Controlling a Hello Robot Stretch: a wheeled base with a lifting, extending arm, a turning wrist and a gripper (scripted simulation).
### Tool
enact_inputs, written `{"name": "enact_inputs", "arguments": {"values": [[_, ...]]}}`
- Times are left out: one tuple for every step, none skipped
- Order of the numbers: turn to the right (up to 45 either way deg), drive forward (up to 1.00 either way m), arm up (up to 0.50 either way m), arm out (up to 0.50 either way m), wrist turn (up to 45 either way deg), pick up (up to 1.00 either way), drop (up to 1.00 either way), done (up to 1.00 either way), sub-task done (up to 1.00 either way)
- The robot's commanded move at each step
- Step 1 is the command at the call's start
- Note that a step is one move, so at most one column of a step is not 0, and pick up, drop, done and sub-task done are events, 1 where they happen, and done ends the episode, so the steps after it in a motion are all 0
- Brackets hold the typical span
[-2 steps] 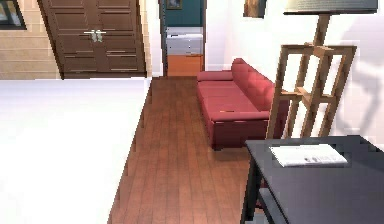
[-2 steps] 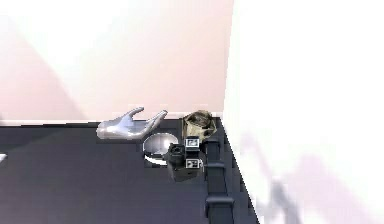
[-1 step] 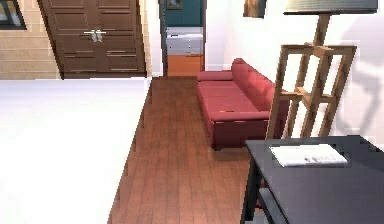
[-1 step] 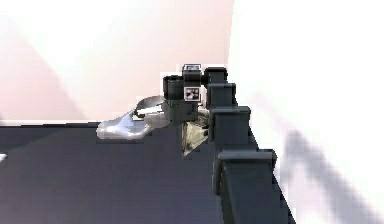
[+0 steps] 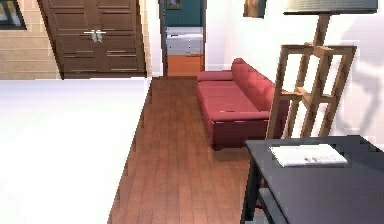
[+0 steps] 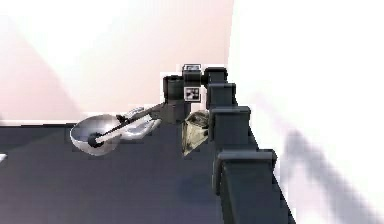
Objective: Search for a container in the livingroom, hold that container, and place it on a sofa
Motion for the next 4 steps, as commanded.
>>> {"name": "enact_inputs", "arguments": {"values": [[0.0,0.0,0.0,0.0,-45.0,0.0,0.0,0.0,0.0],[0.0,0.0,0.0,0.0,-15.0,0.0,0.0,0.0,0.0],[0.0,0.0,0.0,-0.26,0.0,0.0,0.0,0.0,0.0],[-36.0,0.0,0.0,0.0,0.0,0.0,0.0,0.0,0.0]]}}
